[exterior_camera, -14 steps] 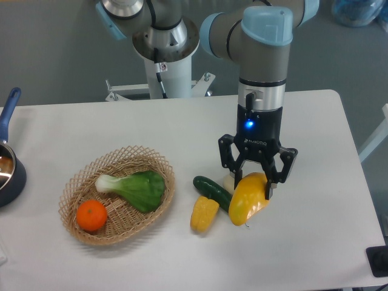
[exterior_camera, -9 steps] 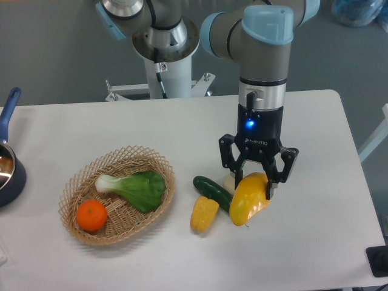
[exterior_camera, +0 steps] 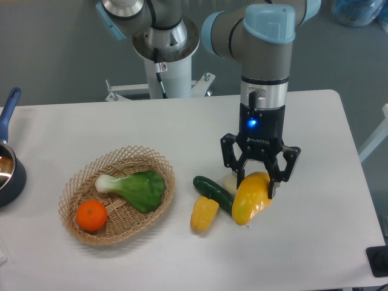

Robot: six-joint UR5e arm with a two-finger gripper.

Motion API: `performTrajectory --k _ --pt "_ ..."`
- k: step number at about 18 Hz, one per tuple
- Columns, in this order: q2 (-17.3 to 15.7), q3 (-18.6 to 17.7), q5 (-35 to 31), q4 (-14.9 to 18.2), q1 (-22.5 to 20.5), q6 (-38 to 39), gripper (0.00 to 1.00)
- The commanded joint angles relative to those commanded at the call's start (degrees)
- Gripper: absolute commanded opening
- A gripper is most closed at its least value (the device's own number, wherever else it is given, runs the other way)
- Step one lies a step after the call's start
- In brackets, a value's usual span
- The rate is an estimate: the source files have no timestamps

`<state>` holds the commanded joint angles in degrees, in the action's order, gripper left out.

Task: Place the mango on the table
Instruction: 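Carry the yellow mango away from the cucumber and lower it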

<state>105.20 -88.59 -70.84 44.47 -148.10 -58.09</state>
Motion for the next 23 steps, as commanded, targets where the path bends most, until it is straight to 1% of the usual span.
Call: performTrajectory --k 4,7,11,13,15,17,23 --pt "0.7 -1.0 -0.3 -0.1 0.1 -1.0 0.5" --pt "1.0 -4.0 -0.5 -0.2 -0.2 -7.4 0.5" --pt "2.0 -6.9 -1.0 -0.2 -2.2 -14.8 0.5" --pt "2.9 -8.1 -2.5 -0.2 -3.1 -20.1 0.5" --pt "3.8 -9.2 -4.6 -0.3 -3.2 -23.3 0.5" --pt "4.7 -9.4 -5.3 -0.3 -4.0 -25.1 0.5" --pt "10.5 -6.7 -6.0 -0.8 -4.0 -24.6 0.5"
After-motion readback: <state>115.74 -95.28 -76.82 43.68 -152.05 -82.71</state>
